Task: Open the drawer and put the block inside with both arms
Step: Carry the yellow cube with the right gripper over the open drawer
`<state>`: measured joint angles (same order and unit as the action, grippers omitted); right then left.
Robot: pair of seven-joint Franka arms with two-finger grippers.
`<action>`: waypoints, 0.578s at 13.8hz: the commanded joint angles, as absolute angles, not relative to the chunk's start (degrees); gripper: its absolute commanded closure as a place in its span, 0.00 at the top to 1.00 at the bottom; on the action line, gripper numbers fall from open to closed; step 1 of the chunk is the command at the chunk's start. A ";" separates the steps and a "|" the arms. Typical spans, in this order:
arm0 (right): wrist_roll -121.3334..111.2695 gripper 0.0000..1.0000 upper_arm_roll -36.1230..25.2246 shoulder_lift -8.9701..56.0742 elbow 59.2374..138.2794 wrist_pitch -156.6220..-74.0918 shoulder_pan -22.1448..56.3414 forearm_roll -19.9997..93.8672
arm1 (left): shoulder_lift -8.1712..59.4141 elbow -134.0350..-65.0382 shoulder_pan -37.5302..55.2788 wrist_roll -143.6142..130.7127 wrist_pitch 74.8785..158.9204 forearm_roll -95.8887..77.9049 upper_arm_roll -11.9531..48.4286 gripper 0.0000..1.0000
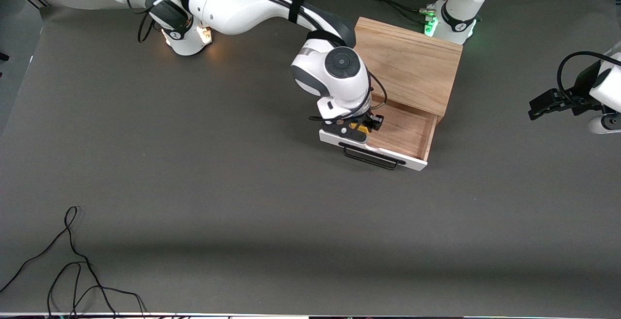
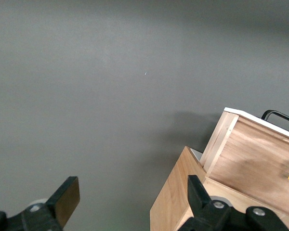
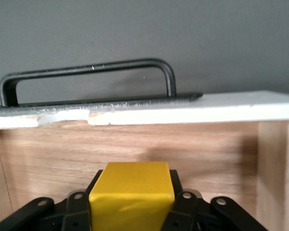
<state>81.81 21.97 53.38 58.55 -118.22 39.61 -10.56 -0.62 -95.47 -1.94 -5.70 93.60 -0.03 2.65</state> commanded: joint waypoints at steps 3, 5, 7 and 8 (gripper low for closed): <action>86.92 0.30 21.62 54.93 58.45 -119.09 41.75 -13.96 | -2.29 -96.94 -0.79 -2.82 93.78 -0.62 2.02 1.00; 87.01 0.33 21.62 55.02 58.45 -119.09 42.36 -14.24 | -2.29 -96.94 -0.62 -2.46 93.52 -0.62 2.02 1.00; 87.01 0.39 21.62 55.02 58.45 -119.18 42.54 -14.33 | -2.28 -96.86 0.35 -2.37 93.34 -0.44 1.67 1.00; 87.01 0.44 21.62 55.02 58.45 -119.09 42.54 -14.33 | -2.20 -96.86 0.35 -2.37 93.34 -0.44 1.67 1.00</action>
